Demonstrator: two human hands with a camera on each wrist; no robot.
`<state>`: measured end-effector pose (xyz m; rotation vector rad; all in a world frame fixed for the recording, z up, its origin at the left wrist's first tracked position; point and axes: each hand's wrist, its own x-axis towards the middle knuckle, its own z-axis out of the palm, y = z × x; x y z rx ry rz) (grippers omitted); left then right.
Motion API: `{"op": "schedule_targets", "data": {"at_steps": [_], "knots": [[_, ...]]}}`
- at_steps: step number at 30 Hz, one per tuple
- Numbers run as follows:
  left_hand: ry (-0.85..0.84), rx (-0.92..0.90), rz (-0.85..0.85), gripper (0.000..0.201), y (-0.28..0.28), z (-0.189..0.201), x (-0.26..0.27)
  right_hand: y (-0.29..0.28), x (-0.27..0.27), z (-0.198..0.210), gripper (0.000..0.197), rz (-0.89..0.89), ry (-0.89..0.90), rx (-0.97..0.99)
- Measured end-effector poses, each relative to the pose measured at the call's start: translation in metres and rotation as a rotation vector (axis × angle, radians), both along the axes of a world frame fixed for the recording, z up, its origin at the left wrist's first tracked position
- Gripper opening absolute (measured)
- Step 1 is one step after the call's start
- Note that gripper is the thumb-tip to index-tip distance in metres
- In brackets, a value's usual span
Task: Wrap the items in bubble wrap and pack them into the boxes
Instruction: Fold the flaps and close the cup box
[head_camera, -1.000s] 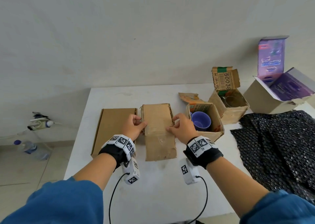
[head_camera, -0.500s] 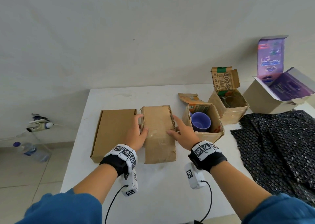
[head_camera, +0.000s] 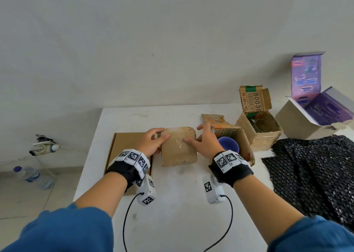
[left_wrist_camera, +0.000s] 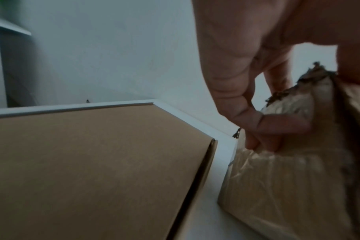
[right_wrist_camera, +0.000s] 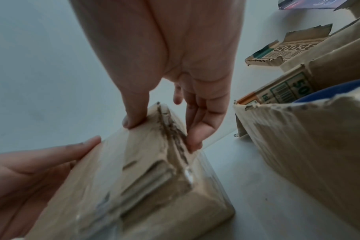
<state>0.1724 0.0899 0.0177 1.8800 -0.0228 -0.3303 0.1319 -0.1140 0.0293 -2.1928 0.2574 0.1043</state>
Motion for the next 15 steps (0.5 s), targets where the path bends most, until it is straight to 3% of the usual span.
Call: {"op": "schedule_targets", "data": {"at_steps": [8,15], "knots": [[-0.129,0.281,0.096,0.036,-0.016,0.0,0.025,0.012,0.019,-0.004,0.032,-0.122,-0.04,-0.114],[-0.054,0.287,0.058,0.038,-0.018,0.005,0.037,0.013,0.005,-0.013,0.027,-0.265,-0.149,0.188]]}}
